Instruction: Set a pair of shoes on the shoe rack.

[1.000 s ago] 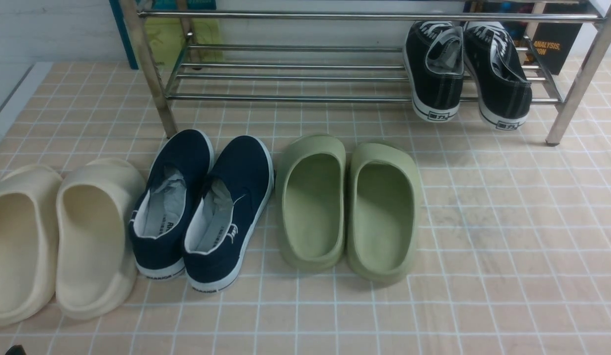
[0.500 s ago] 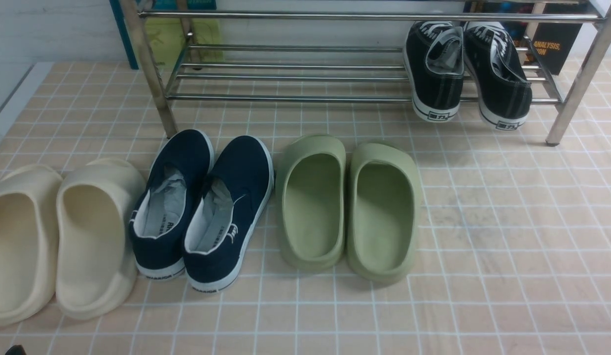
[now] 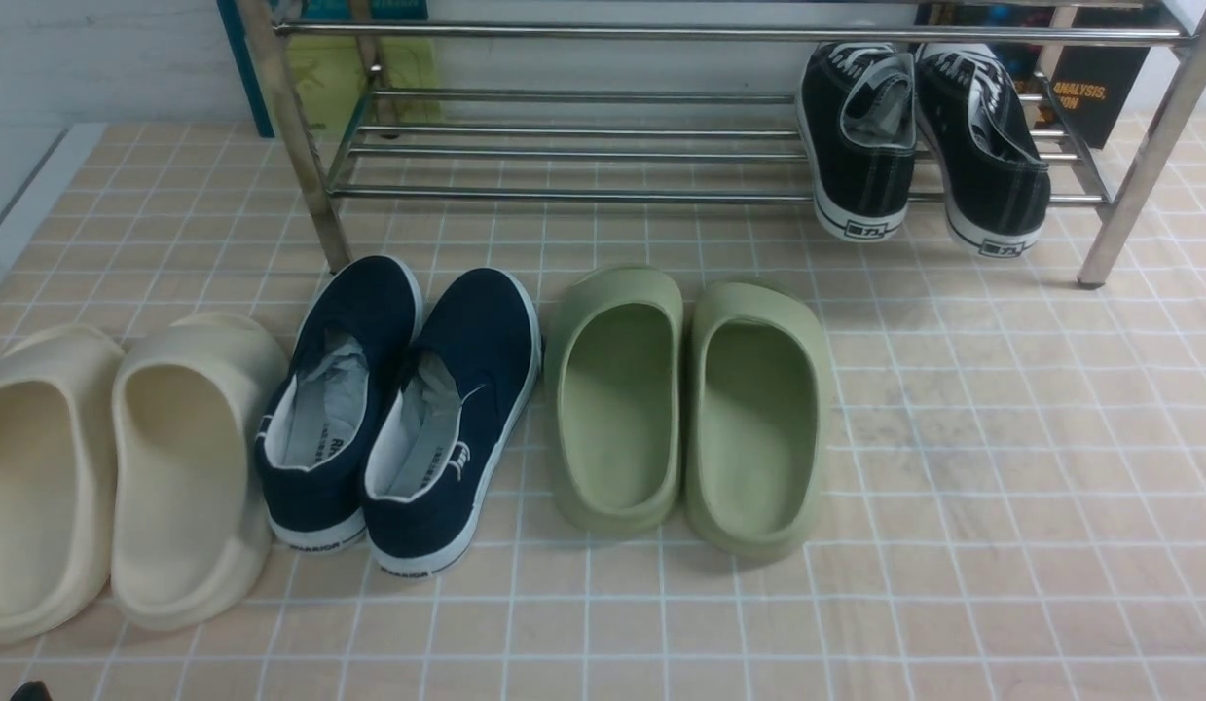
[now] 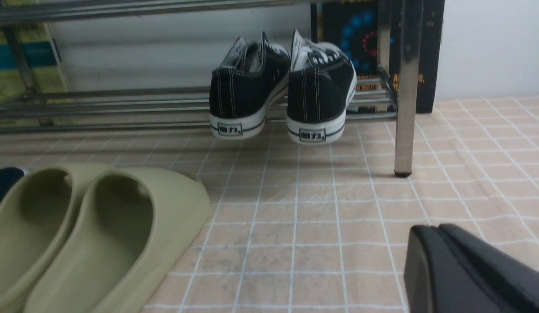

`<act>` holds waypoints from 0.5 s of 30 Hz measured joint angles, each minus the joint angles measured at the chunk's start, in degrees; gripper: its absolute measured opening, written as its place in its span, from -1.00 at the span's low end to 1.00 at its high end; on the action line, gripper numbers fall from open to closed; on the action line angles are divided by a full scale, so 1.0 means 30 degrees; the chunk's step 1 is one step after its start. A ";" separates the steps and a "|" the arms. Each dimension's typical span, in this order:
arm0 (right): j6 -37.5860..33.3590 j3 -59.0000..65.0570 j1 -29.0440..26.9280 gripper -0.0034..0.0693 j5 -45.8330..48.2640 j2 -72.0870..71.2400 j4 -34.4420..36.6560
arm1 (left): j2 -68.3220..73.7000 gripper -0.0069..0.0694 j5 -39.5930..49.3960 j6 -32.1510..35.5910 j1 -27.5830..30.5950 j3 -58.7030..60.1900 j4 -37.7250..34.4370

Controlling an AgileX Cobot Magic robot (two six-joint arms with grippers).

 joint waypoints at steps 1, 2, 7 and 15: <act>0.0000 0.0000 0.0000 -0.87 0.0000 -0.0454 0.0000 | 0.0000 -0.19 0.0000 0.0000 0.0000 0.0000 0.0000; 0.0000 0.0000 0.0000 -0.87 0.0000 -0.0871 0.0000 | 0.0000 -0.19 0.0000 0.0000 0.0000 0.0000 0.0000; 0.0000 0.0000 0.0000 -0.85 0.0001 -0.1551 0.0000 | 0.0000 -0.19 0.0000 0.0000 0.0000 0.0000 0.0000; 0.0000 0.0000 0.0000 -0.82 0.0364 -0.1551 0.0000 | 0.0000 -0.19 0.0000 0.0000 0.0000 0.0000 0.0000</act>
